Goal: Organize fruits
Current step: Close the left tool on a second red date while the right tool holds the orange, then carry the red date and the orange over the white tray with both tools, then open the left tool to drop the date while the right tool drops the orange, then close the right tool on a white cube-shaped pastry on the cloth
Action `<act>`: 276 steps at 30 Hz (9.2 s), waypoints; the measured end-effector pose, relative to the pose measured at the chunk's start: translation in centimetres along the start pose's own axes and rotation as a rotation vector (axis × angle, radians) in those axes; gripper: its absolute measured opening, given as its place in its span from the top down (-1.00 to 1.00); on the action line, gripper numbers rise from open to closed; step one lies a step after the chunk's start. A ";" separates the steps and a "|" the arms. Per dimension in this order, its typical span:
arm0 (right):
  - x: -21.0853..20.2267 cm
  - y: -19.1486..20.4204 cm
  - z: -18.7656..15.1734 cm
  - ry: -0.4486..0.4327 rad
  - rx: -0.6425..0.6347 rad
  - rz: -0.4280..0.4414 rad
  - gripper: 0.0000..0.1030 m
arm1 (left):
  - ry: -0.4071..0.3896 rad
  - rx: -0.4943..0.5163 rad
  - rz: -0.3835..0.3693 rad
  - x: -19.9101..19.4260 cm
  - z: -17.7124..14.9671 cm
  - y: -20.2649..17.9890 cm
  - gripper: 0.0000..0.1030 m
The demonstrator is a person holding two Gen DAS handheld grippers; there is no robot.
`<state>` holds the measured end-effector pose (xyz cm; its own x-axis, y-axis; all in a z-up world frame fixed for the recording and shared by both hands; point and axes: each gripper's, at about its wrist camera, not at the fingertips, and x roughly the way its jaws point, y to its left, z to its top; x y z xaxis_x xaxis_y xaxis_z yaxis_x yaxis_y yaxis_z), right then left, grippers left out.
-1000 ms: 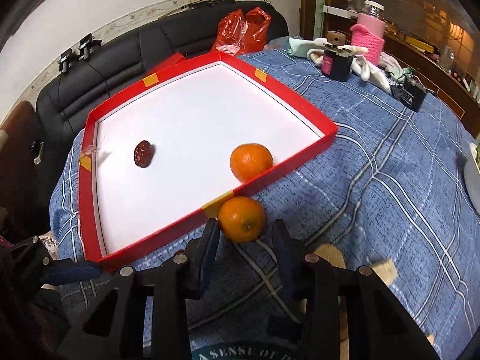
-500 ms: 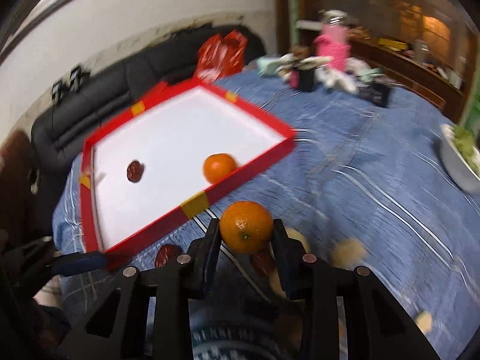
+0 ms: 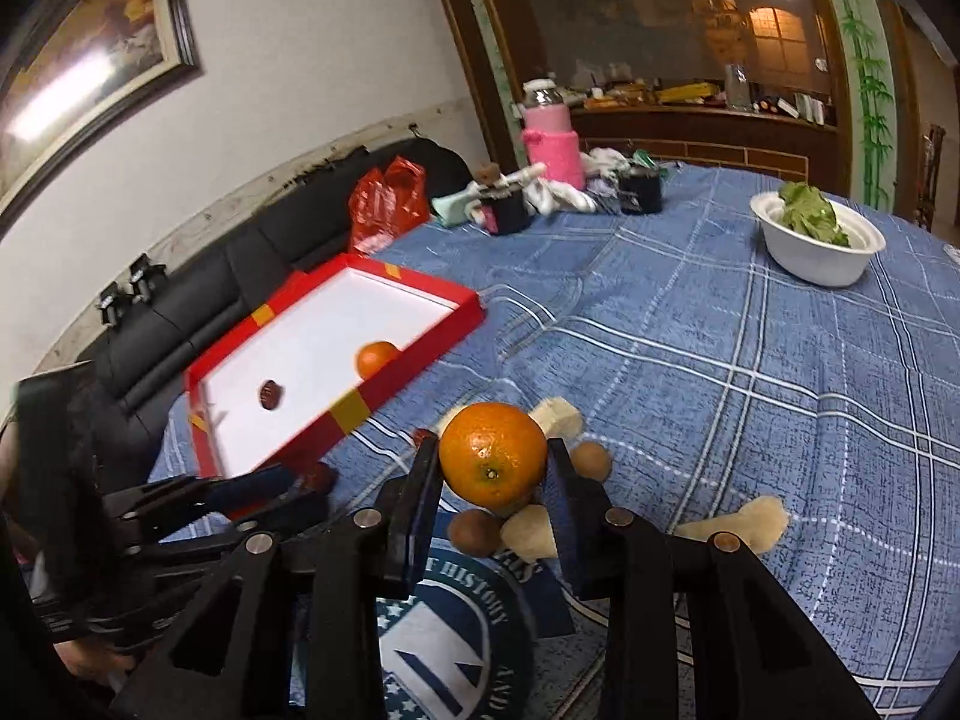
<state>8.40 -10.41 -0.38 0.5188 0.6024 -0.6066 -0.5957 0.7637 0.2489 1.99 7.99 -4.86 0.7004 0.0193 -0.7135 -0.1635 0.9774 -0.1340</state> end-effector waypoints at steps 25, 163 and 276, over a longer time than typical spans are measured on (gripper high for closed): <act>-1.0 0.6 -0.2 -0.015 0.033 -0.050 0.34 | -0.012 0.004 0.059 -1.3 0.6 -0.2 0.66; 14.5 14.6 6.3 0.119 -0.114 -0.024 0.35 | -0.027 -0.204 0.347 1.7 8.2 15.2 0.65; -3.2 -5.4 -2.8 -0.045 0.173 -0.265 0.44 | 0.118 0.241 -0.066 3.6 1.4 -8.3 0.54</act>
<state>8.22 -17.09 -1.94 0.6707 0.3836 -0.6348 -0.3249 0.9213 0.2134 6.83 0.26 -5.38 0.6163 -0.0571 -0.7855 0.0603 0.9979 -0.0253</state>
